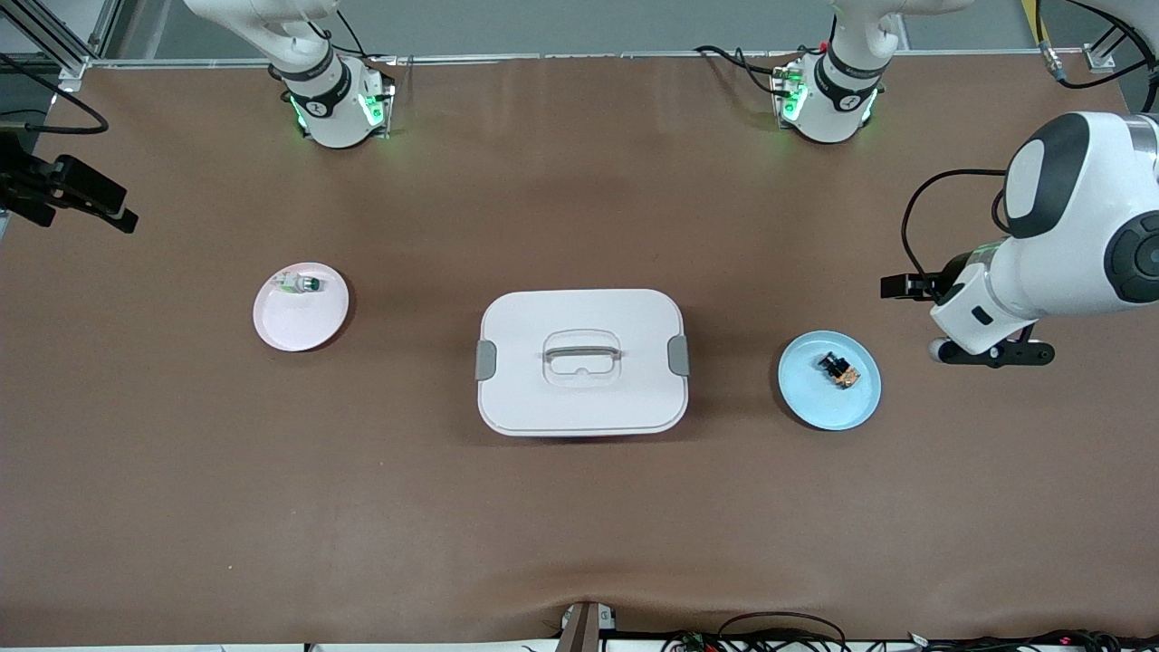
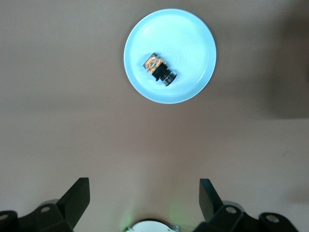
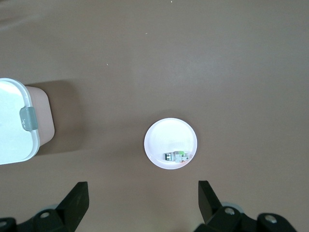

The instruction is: Transfer orange switch to right arm and place

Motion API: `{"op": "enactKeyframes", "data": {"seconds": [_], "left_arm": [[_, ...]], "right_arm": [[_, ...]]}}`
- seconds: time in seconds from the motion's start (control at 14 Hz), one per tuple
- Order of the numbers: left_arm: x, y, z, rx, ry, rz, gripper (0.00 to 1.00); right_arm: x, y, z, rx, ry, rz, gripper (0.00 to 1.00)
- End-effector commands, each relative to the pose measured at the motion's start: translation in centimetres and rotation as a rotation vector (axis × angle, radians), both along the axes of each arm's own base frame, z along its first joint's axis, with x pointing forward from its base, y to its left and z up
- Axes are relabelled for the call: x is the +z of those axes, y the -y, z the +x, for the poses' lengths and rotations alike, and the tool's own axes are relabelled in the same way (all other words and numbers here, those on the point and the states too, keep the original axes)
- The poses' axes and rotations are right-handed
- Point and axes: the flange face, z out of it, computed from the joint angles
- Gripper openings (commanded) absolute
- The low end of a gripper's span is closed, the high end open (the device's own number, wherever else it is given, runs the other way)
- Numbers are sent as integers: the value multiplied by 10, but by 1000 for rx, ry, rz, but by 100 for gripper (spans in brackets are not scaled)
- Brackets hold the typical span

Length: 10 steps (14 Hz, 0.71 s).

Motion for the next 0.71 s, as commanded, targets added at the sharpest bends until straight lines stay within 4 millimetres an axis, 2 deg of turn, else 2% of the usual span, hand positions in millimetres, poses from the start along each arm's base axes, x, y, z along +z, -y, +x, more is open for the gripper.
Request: {"op": "enactKeyframes", "data": {"seconds": [0.0, 0.28, 0.5, 0.64], "left_arm": [[-6, 4, -3, -157, 52, -22, 100], [-24, 11, -10, -376, 87, -86, 100], [-51, 11, -20, -376, 134, -105, 100], [-61, 14, -25, -377, 123, -111, 100]], "right_arm": [[3, 0, -8, -6, 0, -3, 100], [4, 6, -6, -15, 8, -7, 100], [7, 8, -6, -18, 21, -10, 100], [11, 11, -5, -27, 30, 3, 100]]}}
